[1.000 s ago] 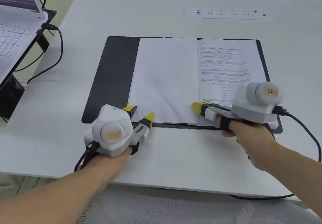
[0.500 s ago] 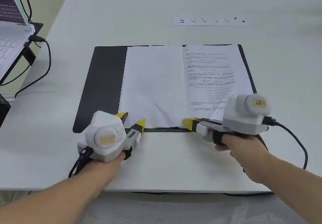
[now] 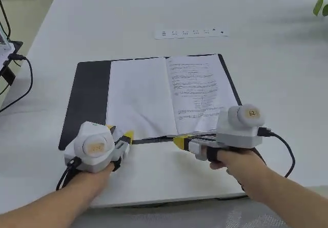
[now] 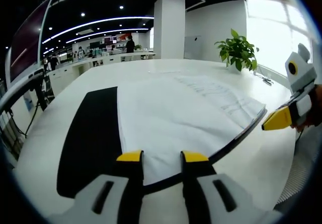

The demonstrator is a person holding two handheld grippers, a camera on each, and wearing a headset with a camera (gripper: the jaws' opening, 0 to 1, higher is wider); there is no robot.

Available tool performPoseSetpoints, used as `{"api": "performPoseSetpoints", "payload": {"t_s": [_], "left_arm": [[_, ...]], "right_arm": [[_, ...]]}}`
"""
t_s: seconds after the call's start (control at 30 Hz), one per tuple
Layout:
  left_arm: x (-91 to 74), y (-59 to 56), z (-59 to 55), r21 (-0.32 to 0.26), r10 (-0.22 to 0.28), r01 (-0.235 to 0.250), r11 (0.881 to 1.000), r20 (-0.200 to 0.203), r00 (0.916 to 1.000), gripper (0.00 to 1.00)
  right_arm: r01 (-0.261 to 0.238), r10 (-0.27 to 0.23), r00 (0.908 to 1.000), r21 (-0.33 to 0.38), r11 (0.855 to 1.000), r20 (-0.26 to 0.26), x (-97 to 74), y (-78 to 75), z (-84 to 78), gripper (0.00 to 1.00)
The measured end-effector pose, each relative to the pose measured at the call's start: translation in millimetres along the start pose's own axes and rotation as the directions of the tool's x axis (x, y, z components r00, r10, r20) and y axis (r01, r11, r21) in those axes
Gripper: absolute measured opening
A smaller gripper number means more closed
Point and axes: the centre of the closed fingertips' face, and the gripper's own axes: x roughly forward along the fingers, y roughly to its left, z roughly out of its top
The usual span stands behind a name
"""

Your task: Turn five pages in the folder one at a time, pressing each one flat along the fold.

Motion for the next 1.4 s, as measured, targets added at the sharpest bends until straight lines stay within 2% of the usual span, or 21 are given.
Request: {"api": "performPoseSetpoints", "payload": {"t_s": [0.13,0.17,0.2,0.27,0.3,0.33,0.43,0.47,0.5,0.57,0.6,0.63,0.67,0.77,0.83,0.9,1.03,1.07,1.17,1.23,1.4], "left_arm": [[0.1,0.5,1.9,-0.064,-0.025,0.020,0.998,-0.071,0.9972,0.28],[-1.7,0.6,0.7,-0.087,-0.027,0.017,0.996,-0.112,0.9934,0.29],[-2.4,0.8,0.7,-0.096,-0.026,0.014,0.995,-0.125,0.9918,0.29],[-8.4,0.5,2.0,-0.158,-0.022,-0.007,0.987,-0.177,0.9839,0.33],[-11.3,-1.5,4.6,-0.177,-0.036,0.004,0.984,-0.178,0.9833,0.35],[-14.9,-1.9,9.4,-0.197,-0.047,0.013,0.980,-0.167,0.9849,0.37],[-35.7,-5.2,22.2,-0.189,-0.064,0.034,0.981,-0.158,0.9854,0.37],[-40.4,-3.7,24.8,-0.191,-0.065,0.034,0.981,-0.156,0.9856,0.36],[-48.3,-3.8,29.9,-0.197,-0.063,0.033,0.980,-0.147,0.9871,0.35],[-59.2,-2.6,33.3,-0.187,-0.054,0.024,0.982,-0.156,0.9862,0.34],[-67.0,0.2,34.3,-0.183,-0.049,0.019,0.983,-0.163,0.9854,0.34],[-73.0,1.2,35.8,-0.183,-0.047,0.016,0.983,-0.162,0.9857,0.35],[-78.1,3.0,37.0,-0.180,-0.044,0.014,0.983,-0.161,0.9860,0.36],[-97.6,9.1,45.2,-0.182,-0.028,0.003,0.983,-0.132,0.9909,0.39],[-110.0,12.1,49.5,-0.178,-0.013,-0.008,0.984,-0.118,0.9929,0.42],[-119.2,13.5,54.6,-0.173,-0.005,-0.012,0.985,-0.095,0.9955,0.47],[-139.1,14.1,63.6,-0.147,0.022,-0.030,0.989,-0.058,0.9981,0.65],[-142.5,13.8,66.3,-0.140,0.032,-0.038,0.989,-0.045,0.9985,0.70],[-155.9,11.7,69.6,-0.122,0.047,-0.049,0.991,-0.024,0.9986,0.88],[-162.8,10.2,70.2,-0.111,0.048,-0.049,0.993,-0.012,0.9988,0.97],[-178.2,13.0,63.5,-0.126,0.073,-0.075,0.989,-0.027,0.9970,0.99]], "right_arm": [[0.011,-0.011,0.9994,-0.008,1.000,0.034,-23.8,12.1,8.3,0.00],[0.023,-0.022,0.9988,-0.008,1.000,0.043,-28.6,12.4,9.9,0.00],[0.045,-0.044,0.9972,-0.009,0.999,0.059,-33.8,10.8,12.9,0.00],[0.119,-0.116,0.9894,-0.032,0.992,0.087,-49.1,5.5,19.7,0.00],[0.153,-0.146,0.9841,-0.063,0.986,0.102,-55.3,3.5,23.3,0.00],[0.196,-0.185,0.9758,-0.092,0.976,0.116,-64.9,1.2,28.1,0.00],[0.300,-0.272,0.9426,-0.134,0.944,0.194,-91.7,-5.1,46.8,0.00],[0.335,-0.302,0.9275,-0.131,0.933,0.221,-99.5,-8.9,52.5,0.00],[0.378,-0.340,0.9073,-0.125,0.917,0.247,-109.3,-14.6,58.0,0.00],[0.430,-0.389,0.8818,-0.113,0.896,0.266,-120.7,-22.4,62.0,0.00],[0.444,-0.404,0.8735,-0.107,0.890,0.272,-125.6,-25.4,63.4,0.00],[0.448,-0.408,0.8711,-0.102,0.888,0.273,-128.3,-26.6,63.8,0.00],[0.457,-0.417,0.8646,-0.096,0.884,0.281,-132.5,-28.7,64.9,0.00],[0.453,-0.412,0.8622,-0.083,0.888,0.294,-138.7,-31.1,65.9,0.02],[0.450,-0.414,0.8607,-0.063,0.891,0.297,-141.2,-33.4,65.6,0.12],[0.437,-0.400,0.8664,-0.064,0.897,0.299,-142.7,-34.2,64.8,0.23],[0.432,-0.396,0.8641,-0.055,0.900,0.311,-148.5,-37.8,63.4,0.47],[0.434,-0.397,0.8612,-0.055,0.899,0.318,-150.0,-38.8,63.8,0.53],[0.461,-0.416,0.8422,-0.058,0.885,0.343,-157.8,-42.9,65.2,0.75],[0.472,-0.424,0.8373,-0.066,0.879,0.346,-163.1,-49.3,65.8,0.85],[0.490,-0.430,0.8361,-0.111,0.865,0.340,-170.0,-51.5,63.0,1.00]]}}
